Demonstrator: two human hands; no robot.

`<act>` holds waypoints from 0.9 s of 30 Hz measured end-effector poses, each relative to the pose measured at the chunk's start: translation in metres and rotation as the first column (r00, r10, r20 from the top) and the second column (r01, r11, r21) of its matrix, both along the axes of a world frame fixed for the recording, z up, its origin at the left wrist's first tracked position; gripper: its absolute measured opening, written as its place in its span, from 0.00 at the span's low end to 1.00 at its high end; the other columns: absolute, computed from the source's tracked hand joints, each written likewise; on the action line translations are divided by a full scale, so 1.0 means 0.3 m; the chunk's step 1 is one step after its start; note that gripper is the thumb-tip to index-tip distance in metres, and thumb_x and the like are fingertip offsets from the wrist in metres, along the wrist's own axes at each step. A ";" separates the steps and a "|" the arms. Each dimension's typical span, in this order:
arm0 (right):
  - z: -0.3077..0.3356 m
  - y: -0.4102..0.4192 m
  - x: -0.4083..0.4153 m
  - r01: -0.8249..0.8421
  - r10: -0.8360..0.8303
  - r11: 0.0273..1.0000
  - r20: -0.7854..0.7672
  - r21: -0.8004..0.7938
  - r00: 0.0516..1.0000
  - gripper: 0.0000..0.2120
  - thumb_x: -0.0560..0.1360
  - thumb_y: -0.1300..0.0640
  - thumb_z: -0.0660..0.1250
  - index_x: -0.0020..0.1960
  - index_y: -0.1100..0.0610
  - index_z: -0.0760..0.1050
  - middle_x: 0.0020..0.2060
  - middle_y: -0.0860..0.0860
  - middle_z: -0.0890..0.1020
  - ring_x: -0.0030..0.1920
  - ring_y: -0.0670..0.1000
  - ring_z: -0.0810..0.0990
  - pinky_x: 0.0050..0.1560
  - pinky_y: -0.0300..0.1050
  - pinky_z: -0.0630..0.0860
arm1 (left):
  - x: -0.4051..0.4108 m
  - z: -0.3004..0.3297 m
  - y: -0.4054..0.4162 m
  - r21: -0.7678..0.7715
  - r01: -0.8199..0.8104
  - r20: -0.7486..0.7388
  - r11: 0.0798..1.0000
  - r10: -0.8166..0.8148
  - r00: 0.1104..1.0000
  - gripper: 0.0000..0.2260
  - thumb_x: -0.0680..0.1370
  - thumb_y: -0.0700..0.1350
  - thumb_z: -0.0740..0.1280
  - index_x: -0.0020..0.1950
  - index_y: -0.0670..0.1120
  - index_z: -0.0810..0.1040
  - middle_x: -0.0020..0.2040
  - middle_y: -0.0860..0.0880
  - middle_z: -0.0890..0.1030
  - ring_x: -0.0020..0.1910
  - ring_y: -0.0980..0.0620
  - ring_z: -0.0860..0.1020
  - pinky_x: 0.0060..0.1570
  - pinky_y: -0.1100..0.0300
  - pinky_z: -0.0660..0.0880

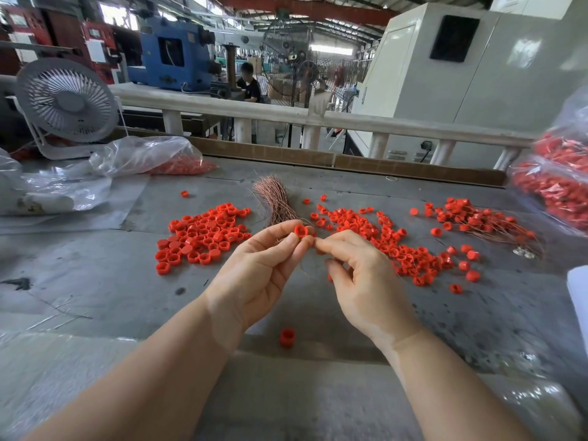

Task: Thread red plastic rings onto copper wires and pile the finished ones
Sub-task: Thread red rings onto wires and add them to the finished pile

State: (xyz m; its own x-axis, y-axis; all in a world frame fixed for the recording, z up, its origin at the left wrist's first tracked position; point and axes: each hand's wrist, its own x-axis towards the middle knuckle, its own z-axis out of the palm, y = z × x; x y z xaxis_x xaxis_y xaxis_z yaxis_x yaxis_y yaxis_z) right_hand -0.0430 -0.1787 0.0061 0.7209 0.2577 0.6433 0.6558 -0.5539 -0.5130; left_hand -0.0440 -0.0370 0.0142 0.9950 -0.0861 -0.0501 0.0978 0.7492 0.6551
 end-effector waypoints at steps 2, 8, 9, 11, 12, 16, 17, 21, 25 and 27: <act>0.003 0.001 0.002 -0.019 0.019 1.000 -0.050 0.006 0.999 0.15 0.73 0.72 0.63 0.55 0.59 0.81 0.44 0.44 0.78 0.47 0.47 0.77 0.50 0.41 0.75 | 0.002 0.000 0.003 -0.005 -0.017 -0.004 1.000 0.017 1.000 0.09 0.66 0.33 0.64 0.35 0.39 0.84 0.38 0.41 0.84 0.37 0.52 0.83 0.34 0.67 0.78; -0.002 -0.012 0.020 0.122 -0.100 0.981 -0.143 0.152 0.985 0.12 0.73 0.69 0.66 0.48 0.56 0.83 0.41 0.41 0.79 0.40 0.43 0.78 0.44 0.34 0.75 | 0.005 -0.010 -0.004 0.032 -0.055 0.015 0.998 0.055 0.998 0.07 0.68 0.33 0.64 0.42 0.39 0.80 0.36 0.44 0.83 0.35 0.53 0.83 0.35 0.66 0.79; -0.004 -0.019 0.025 0.181 -0.159 0.971 -0.147 0.154 0.976 0.11 0.73 0.69 0.66 0.46 0.56 0.82 0.40 0.44 0.80 0.40 0.45 0.78 0.43 0.32 0.74 | 0.006 -0.011 -0.002 0.038 -0.059 0.018 0.998 0.058 0.998 0.07 0.68 0.33 0.65 0.42 0.39 0.80 0.36 0.44 0.83 0.36 0.53 0.83 0.35 0.66 0.79; -0.010 -0.031 0.032 0.289 -0.271 0.952 -0.163 0.101 0.949 0.10 0.73 0.68 0.66 0.45 0.55 0.82 0.40 0.48 0.81 0.43 0.50 0.79 0.45 0.37 0.75 | 0.006 -0.015 0.002 0.053 -0.058 0.018 0.997 0.057 0.998 0.06 0.69 0.33 0.65 0.42 0.39 0.80 0.36 0.44 0.84 0.36 0.52 0.83 0.36 0.65 0.79; -0.012 -0.034 0.033 0.328 -0.316 0.943 -0.167 0.054 0.934 0.10 0.73 0.67 0.66 0.45 0.55 0.82 0.41 0.49 0.82 0.45 0.52 0.79 0.48 0.44 0.76 | 0.007 -0.017 0.002 0.065 -0.053 0.017 0.996 0.052 0.998 0.06 0.69 0.34 0.66 0.43 0.40 0.80 0.36 0.44 0.84 0.36 0.52 0.83 0.37 0.64 0.80; -0.024 -0.028 0.024 0.366 -0.397 0.907 -0.136 -0.206 0.908 0.09 0.74 0.64 0.66 0.49 0.55 0.81 0.47 0.50 0.80 0.52 0.53 0.76 0.54 0.47 0.71 | 0.008 -0.025 -0.002 0.107 -0.041 0.018 0.993 0.039 0.999 0.07 0.66 0.35 0.67 0.43 0.40 0.80 0.37 0.44 0.84 0.36 0.52 0.83 0.37 0.63 0.80; -0.025 -0.027 0.021 0.360 -0.405 0.895 -0.140 -0.263 0.904 0.08 0.74 0.62 0.67 0.51 0.54 0.81 0.48 0.50 0.80 0.53 0.53 0.75 0.55 0.46 0.70 | 0.008 -0.026 -0.002 0.109 -0.037 0.019 0.993 0.036 0.999 0.07 0.65 0.35 0.67 0.41 0.40 0.80 0.37 0.44 0.84 0.36 0.52 0.83 0.37 0.63 0.80; -0.026 -0.024 0.016 0.311 -0.397 0.864 -0.154 -0.396 0.905 0.07 0.74 0.57 0.68 0.51 0.51 0.81 0.49 0.48 0.80 0.54 0.52 0.74 0.56 0.45 0.68 | 0.006 -0.026 0.001 0.110 -0.019 0.014 0.994 0.018 1.000 0.06 0.69 0.33 0.66 0.39 0.41 0.82 0.37 0.44 0.84 0.37 0.52 0.83 0.37 0.63 0.80; -0.029 -0.023 0.015 0.310 -0.386 0.866 -0.132 -0.392 0.913 0.05 0.73 0.59 0.69 0.47 0.52 0.82 0.46 0.48 0.82 0.51 0.51 0.77 0.52 0.43 0.70 | 0.001 -0.024 -0.002 0.115 0.012 0.010 0.993 -0.013 1.000 0.12 0.75 0.31 0.63 0.38 0.41 0.84 0.38 0.44 0.84 0.37 0.51 0.83 0.37 0.63 0.80; -0.025 -0.024 0.018 0.330 -0.376 0.903 -0.133 -0.275 0.917 0.04 0.72 0.59 0.70 0.45 0.53 0.82 0.44 0.48 0.82 0.48 0.50 0.78 0.49 0.43 0.72 | -0.002 -0.020 -0.004 0.112 0.026 0.010 0.993 -0.027 1.000 0.12 0.75 0.31 0.63 0.38 0.40 0.84 0.38 0.43 0.84 0.37 0.51 0.83 0.37 0.63 0.80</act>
